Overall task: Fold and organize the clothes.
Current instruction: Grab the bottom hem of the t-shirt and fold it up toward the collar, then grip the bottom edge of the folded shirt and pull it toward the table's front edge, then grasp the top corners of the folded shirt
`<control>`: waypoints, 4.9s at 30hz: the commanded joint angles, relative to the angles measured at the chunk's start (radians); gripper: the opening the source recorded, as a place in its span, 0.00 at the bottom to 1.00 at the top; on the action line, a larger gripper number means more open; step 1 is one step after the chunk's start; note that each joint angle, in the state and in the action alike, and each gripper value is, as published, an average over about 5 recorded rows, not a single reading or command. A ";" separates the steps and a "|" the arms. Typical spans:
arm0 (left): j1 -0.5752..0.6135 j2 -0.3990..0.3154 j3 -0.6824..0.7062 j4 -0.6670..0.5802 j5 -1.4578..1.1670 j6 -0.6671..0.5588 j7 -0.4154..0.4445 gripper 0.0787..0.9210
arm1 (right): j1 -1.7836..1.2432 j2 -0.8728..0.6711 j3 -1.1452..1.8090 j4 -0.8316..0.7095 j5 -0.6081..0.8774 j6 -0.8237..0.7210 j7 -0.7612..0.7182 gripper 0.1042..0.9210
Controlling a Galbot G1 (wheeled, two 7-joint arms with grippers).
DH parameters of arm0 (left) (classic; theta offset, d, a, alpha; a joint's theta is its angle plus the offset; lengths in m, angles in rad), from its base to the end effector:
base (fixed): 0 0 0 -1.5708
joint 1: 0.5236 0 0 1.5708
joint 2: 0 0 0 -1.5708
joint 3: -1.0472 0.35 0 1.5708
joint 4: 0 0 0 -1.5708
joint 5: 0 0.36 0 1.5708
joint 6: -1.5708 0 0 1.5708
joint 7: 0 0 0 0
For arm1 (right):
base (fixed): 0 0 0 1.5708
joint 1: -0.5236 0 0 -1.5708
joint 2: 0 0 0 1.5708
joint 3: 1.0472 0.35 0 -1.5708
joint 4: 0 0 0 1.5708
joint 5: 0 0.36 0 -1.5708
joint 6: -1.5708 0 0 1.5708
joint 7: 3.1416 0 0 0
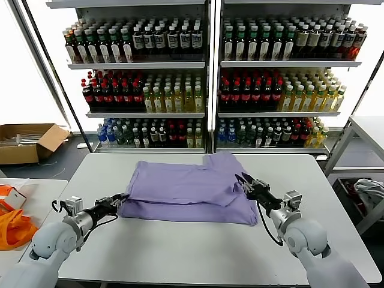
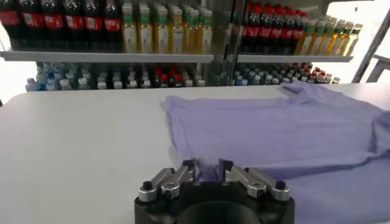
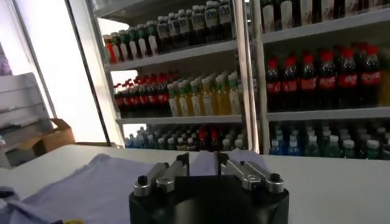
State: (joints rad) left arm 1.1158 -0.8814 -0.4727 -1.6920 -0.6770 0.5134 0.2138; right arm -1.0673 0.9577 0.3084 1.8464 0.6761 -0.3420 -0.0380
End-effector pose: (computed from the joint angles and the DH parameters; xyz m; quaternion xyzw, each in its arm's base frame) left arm 0.3391 0.1809 -0.2719 -0.1581 -0.9533 0.0102 0.2570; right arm 0.3334 -0.0845 -0.2555 0.1908 -0.9725 -0.0209 0.1323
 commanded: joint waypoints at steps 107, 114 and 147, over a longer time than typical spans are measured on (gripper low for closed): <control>-0.408 0.212 0.456 0.333 -0.219 -0.159 0.181 0.88 | 0.711 0.236 -0.265 -0.809 -0.197 -0.181 -0.384 0.88; -0.500 0.146 0.543 0.435 -0.219 -0.160 0.172 0.88 | 0.712 0.267 -0.258 -0.886 -0.236 -0.182 -0.372 0.88; -0.502 0.087 0.591 0.510 -0.292 -0.106 0.160 0.57 | 0.657 0.276 -0.257 -0.847 -0.199 -0.182 -0.341 0.52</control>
State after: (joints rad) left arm 0.6013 -0.7885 0.0991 -1.1902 -0.9555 0.3882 0.3740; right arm -0.4103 1.2292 0.0553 0.9909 0.4584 -0.5244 -0.3786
